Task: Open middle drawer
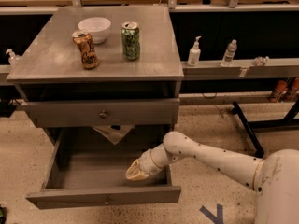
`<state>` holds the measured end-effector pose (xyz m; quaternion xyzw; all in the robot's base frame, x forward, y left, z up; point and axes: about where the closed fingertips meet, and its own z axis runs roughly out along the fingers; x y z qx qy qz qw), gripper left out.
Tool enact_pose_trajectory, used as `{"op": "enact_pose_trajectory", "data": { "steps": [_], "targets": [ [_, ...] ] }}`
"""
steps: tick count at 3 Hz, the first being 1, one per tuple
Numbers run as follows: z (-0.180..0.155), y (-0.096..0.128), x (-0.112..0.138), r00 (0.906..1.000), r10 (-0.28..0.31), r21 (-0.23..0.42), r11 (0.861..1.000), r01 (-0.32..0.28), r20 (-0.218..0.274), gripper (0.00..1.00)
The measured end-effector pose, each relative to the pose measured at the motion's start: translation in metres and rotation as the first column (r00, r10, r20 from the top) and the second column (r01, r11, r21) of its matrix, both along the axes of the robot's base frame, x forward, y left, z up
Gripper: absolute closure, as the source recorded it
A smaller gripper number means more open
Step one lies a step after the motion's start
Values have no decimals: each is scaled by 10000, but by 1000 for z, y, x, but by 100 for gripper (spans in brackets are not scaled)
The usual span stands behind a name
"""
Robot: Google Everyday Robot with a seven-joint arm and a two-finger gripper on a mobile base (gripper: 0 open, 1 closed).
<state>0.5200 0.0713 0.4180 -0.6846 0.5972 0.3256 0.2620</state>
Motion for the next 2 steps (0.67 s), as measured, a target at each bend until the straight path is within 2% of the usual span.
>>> {"op": "enact_pose_trajectory", "data": {
  "steps": [1,2],
  "targets": [
    [31,-7,10,9980,-223,780,9968,177,591,100],
    [34,-7,10,9975,-217,896,9959,156,669,79]
  ]
}}
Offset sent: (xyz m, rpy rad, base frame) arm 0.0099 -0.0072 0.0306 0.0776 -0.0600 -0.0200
